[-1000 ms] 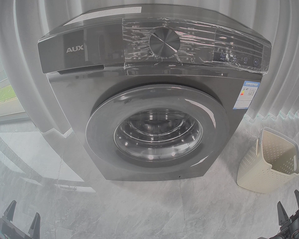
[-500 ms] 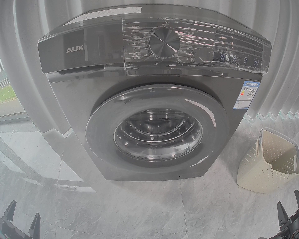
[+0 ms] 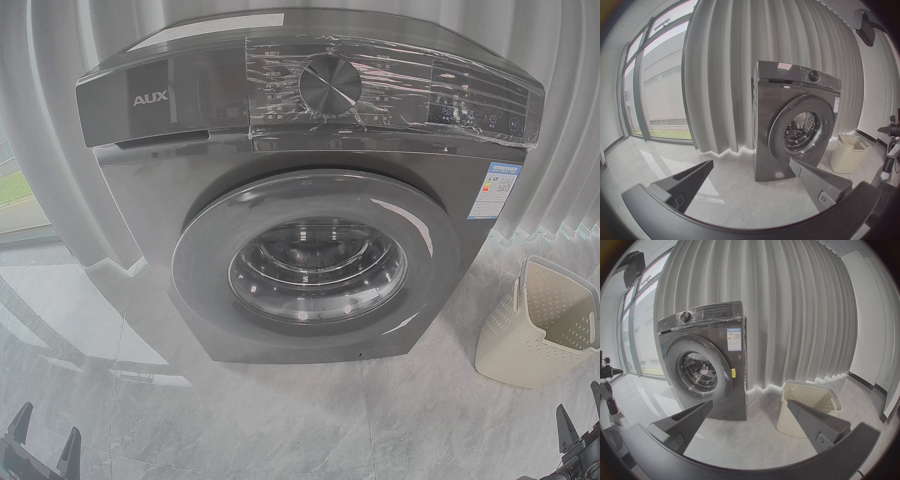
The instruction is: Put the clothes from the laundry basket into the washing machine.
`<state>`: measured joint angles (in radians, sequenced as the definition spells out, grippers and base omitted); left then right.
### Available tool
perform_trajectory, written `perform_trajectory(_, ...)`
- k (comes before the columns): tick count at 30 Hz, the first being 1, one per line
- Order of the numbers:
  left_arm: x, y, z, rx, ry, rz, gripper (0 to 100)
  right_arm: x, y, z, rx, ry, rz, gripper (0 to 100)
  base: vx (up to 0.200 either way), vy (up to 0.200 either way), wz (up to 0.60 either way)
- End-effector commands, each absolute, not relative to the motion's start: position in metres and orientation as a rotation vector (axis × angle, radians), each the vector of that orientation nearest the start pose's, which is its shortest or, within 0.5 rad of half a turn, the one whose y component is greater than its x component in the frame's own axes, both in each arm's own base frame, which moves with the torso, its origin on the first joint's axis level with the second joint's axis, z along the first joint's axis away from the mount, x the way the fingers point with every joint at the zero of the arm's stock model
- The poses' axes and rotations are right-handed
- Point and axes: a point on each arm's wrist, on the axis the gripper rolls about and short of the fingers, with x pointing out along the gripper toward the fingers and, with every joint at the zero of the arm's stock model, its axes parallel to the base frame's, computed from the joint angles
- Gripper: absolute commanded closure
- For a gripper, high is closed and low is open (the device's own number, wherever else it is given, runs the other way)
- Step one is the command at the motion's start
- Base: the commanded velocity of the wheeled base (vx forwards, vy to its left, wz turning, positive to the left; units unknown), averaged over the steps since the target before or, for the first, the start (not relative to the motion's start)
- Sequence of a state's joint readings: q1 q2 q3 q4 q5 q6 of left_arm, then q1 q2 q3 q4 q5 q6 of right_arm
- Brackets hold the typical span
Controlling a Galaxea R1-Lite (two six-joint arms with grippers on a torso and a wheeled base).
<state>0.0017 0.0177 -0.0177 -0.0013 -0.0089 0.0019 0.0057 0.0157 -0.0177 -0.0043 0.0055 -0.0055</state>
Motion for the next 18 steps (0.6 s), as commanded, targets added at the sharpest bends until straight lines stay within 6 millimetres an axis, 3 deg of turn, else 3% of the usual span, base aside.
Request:
perform_trajectory(1, -0.0225, -0.0002, 0.0757, 0.002, 0.003, -0.006, 0, -0.0216, 0.0, 0.0763, -0.006, 0.011, 0.012, 0, 0.0, 0.0, 0.0)
perform_trajectory(18, -0.0225, -0.0002, 0.0757, 0.002, 0.003, -0.006, 0, -0.0216, 0.0, 0.0761, 0.0, 0.012, 0.009, 0, 0.0, 0.0, 0.0)
